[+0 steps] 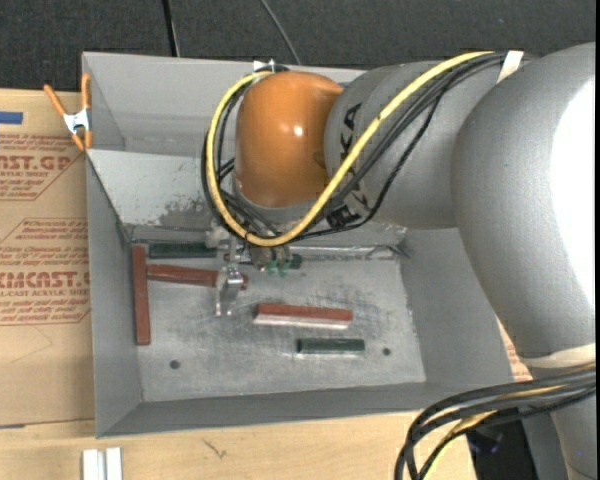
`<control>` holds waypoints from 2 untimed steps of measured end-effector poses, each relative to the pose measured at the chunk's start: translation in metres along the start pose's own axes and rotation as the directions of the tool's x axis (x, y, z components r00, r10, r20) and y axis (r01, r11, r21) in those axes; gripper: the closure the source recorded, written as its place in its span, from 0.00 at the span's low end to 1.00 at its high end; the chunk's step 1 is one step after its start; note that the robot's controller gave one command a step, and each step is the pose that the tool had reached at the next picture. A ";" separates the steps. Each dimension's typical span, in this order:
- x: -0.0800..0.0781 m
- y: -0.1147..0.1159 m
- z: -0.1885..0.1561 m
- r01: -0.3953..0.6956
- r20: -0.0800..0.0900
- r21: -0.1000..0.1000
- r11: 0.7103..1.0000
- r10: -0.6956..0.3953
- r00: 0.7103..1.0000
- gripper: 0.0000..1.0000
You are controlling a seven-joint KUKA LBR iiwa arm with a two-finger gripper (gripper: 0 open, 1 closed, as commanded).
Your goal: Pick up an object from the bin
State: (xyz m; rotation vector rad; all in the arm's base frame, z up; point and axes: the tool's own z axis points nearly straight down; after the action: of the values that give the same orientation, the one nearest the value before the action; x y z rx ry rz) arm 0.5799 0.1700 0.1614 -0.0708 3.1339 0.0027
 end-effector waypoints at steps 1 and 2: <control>-0.009 -0.020 0.066 0.060 -0.005 0.001 0.998 -0.060 0.998 1.00; -0.009 -0.020 0.066 0.060 -0.005 0.001 0.998 -0.060 0.998 1.00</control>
Offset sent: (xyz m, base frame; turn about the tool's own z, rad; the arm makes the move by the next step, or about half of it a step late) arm 0.0000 0.0000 0.0000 0.0000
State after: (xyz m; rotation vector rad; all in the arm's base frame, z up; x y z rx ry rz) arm 0.5902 0.1510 0.0954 -0.1646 3.1354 0.0001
